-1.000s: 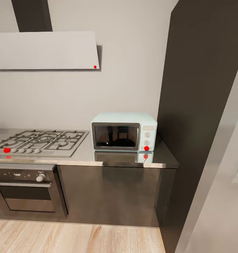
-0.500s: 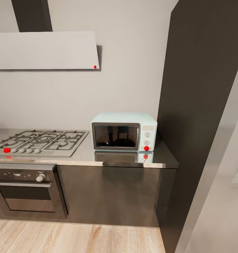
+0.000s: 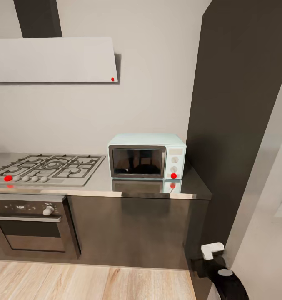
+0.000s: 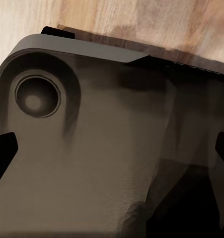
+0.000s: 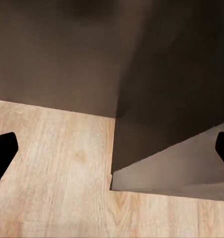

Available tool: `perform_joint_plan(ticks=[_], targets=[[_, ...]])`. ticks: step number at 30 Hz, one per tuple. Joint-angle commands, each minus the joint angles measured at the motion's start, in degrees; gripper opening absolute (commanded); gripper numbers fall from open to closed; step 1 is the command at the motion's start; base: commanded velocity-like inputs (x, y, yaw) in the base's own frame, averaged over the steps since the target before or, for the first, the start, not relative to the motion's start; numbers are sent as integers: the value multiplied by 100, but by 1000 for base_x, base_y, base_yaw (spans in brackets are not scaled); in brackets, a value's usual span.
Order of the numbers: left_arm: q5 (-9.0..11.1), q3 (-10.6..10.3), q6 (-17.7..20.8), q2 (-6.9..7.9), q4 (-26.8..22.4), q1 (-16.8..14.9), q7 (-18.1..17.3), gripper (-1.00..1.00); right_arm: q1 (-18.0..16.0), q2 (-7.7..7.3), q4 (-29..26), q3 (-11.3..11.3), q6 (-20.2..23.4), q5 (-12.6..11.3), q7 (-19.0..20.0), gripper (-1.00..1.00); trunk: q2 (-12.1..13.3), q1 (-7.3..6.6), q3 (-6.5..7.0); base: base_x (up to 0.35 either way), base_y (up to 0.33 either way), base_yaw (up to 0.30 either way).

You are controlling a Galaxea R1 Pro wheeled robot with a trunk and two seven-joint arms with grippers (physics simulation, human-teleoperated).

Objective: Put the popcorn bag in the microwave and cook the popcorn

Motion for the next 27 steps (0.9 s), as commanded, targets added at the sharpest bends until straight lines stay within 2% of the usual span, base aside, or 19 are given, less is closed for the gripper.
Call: perform_joint_plan(ticks=[1,4,6,7,8,10,11,15,16,18,19,21,22,23,25,27], targets=[[30,16,13,-2,-12,2,-1,100,-218,21,-59,56,231,22,4,100,-3,0,-6,0,0,0],[31,16,13,-2,-12,2,-1,100,-884,287,-122,116,646,-11,-10,100,-3,0,-6,0,0,0],[31,16,13,-2,-12,2,-1,100,-1485,687,-129,128,825,22,-48,100,-3,0,-6,0,0,0],[31,16,13,-2,-12,2,-1,100,-1722,798,-113,129,890,16,-60,100,-3,0,-6,0,0,0],[31,16,13,-2,-13,2,-1,100,-2095,918,-37,131,1045,9,-70,100,-3,0,-6,0,0,0],[30,16,13,-2,-16,2,-1,100,-2589,1033,107,132,1318,-3,-76,100,-3,0,-6,0,0,0],[31,16,13,-2,-17,2,-1,100,-2944,1109,203,132,1492,-9,-81,100,-3,0,-6,0,0,0],[29,16,13,-2,-13,2,-1,100,-3809,1137,500,110,1651,-14,-117,100,-3,0,-6,0,0,0],[27,16,13,-2,-13,2,-1,100,-4129,1137,683,101,1642,-15,-206,100,-3,0,-6,0,0,0],[30,16,13,-2,-12,2,-1,100,-4526,1137,908,85,1604,-15,-448,100,-3,0,-6,0,0,0],[29,16,13,-2,-12,2,-1,100,-4748,1137,1058,65,1448,-15,-728,100,-3,0,-6,0,0,0],[26,16,13,-3,-12,2,-1,100,-4911,1137,1258,44,972,-35,-1254,100,-3,0,-6,0,0,0],[24,16,13,-3,-12,2,-1,100,-4978,1137,1455,30,452,-139,-1809,100,-3,0,-6,0,0,0],[25,16,13,-3,-12,2,-1,100,-4995,1137,1556,25,248,-249,-2017,100,-3,0,-6,0,0,0],[23,16,13,-2,-12,2,-1,100,-5014,1137,1750,37,-86,-635,-2281,100,-3,0,-6,0,0,0],[27,16,13,-2,-12,2,-1,100,-5019,1137,1842,56,-187,-862,-2365,100,-3,0,-6,0,0,0]])
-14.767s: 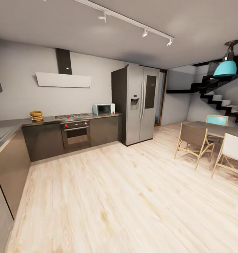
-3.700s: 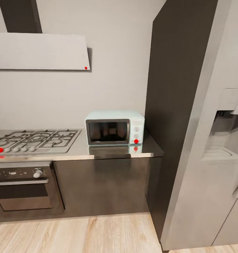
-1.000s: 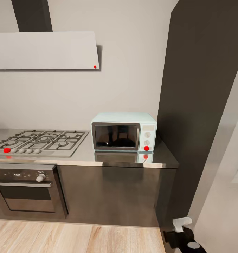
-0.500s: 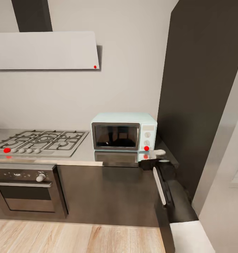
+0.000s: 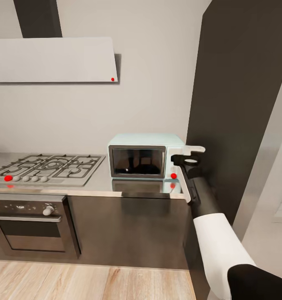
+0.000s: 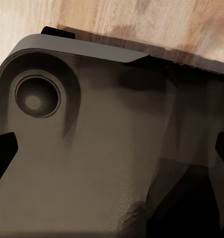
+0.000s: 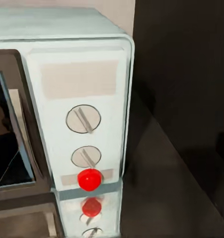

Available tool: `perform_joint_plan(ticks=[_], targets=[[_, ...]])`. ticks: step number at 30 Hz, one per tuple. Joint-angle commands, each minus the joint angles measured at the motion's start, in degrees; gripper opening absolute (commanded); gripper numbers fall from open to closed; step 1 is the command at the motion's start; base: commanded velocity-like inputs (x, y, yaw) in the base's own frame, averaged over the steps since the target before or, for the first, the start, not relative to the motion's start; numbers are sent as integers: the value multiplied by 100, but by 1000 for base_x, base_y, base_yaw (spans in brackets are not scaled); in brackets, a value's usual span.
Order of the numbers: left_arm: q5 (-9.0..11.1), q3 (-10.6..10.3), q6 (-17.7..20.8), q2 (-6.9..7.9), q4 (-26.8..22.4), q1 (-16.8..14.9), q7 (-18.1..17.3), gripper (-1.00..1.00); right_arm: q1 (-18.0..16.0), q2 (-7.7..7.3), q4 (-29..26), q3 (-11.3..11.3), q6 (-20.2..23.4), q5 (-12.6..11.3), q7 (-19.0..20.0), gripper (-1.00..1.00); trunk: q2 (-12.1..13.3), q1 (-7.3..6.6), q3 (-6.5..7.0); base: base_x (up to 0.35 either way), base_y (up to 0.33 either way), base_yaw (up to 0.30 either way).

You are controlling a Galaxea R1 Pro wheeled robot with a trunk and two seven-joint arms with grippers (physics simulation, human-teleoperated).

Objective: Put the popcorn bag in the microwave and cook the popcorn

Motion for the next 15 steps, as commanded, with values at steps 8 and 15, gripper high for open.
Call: perform_joint_plan(ticks=[8,15], targets=[[25,16,13,-1,-11,2,-16,100,10,0,663,64,-84,-165,-62,100,-3,0,-6,2,3,0],[-22,7,4,7,-11,2,-62,100,8,0,743,66,-95,-172,-60,100,-3,0,-6,139,178,0]])
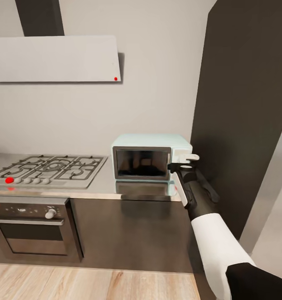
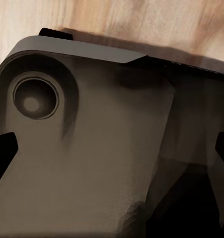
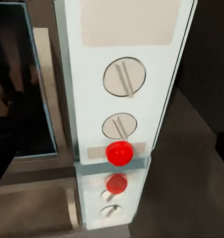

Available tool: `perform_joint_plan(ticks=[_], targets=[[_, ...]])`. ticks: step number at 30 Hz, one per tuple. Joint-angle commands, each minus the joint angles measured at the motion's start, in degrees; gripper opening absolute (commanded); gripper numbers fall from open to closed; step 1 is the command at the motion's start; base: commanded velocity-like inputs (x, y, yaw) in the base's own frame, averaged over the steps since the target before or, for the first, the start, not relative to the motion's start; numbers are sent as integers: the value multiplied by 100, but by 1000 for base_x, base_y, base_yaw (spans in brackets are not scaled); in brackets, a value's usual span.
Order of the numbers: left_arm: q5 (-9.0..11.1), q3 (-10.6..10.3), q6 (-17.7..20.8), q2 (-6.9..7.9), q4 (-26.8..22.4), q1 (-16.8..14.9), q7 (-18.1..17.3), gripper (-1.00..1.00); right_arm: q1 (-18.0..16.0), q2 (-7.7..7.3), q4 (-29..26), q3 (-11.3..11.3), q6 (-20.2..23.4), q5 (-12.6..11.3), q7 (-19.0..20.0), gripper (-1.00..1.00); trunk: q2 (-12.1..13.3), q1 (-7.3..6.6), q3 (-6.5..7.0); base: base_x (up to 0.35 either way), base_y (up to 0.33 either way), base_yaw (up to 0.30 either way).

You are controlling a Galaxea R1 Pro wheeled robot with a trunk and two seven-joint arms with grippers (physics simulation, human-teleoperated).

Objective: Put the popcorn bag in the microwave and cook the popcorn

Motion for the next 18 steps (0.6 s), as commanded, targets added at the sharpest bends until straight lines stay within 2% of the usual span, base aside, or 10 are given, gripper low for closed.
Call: perform_joint_plan(ticks=[1,6,14,18], targets=[[40,15,12,-1,-11,2,-7,100,-4,0,-3,9,35,-4,-28,100,-3,1,-6,50,52,0],[59,15,18,-5,-11,2,-6,100,-4,0,-2,9,43,-5,-13,100,-3,1,-6,25,24,0],[44,14,15,-6,-11,2,-7,100,-2,0,11,17,104,-6,30,100,-3,1,-6,192,208,0],[60,14,20,-7,-11,2,-7,100,1,0,12,23,117,-4,177,100,-3,1,-6,66,67,0]])
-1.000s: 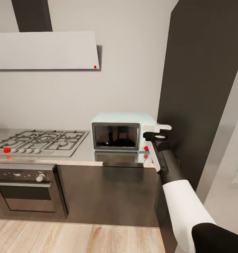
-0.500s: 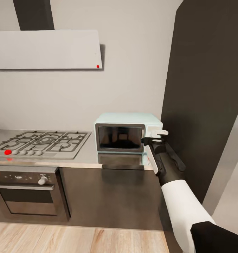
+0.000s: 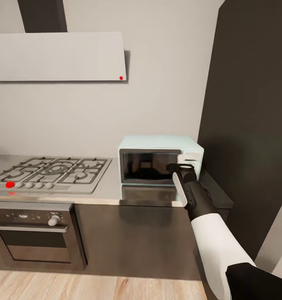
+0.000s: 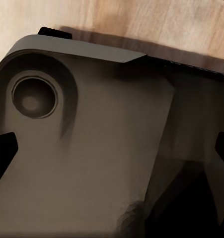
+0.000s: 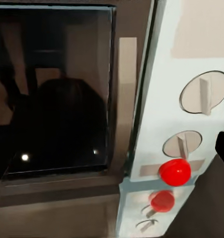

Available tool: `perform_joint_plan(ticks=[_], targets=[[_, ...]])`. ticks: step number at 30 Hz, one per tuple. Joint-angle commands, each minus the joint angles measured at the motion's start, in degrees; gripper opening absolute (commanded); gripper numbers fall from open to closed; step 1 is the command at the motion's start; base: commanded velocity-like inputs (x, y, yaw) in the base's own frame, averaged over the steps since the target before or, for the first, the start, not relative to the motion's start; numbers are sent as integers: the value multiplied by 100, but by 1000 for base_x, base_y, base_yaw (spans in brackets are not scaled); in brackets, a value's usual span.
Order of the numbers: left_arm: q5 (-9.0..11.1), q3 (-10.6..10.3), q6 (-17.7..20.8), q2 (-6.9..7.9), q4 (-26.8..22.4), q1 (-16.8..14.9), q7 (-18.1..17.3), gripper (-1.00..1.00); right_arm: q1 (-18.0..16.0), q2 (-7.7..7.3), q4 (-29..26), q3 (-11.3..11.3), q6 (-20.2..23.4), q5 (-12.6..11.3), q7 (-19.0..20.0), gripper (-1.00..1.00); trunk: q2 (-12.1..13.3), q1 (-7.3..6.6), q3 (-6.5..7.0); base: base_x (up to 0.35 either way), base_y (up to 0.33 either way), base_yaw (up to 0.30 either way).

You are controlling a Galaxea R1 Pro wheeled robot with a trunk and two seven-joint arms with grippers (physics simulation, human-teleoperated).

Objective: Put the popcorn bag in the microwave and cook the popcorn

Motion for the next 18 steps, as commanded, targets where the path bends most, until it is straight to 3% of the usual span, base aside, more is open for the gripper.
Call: perform_joint_plan(ticks=[1,7,18], targets=[[36,14,13,-2,-11,2,-7,100,-4,0,-4,10,37,4,57,100,-3,0,-6,16,17,0],[39,16,13,2,-11,2,2,100,-6,0,142,11,96,63,876,100,-3,0,-6,3,3,0],[39,16,13,6,-11,2,1,100,-9,-36,285,4,63,88,942,100,-3,0,-6,0,0,0]])
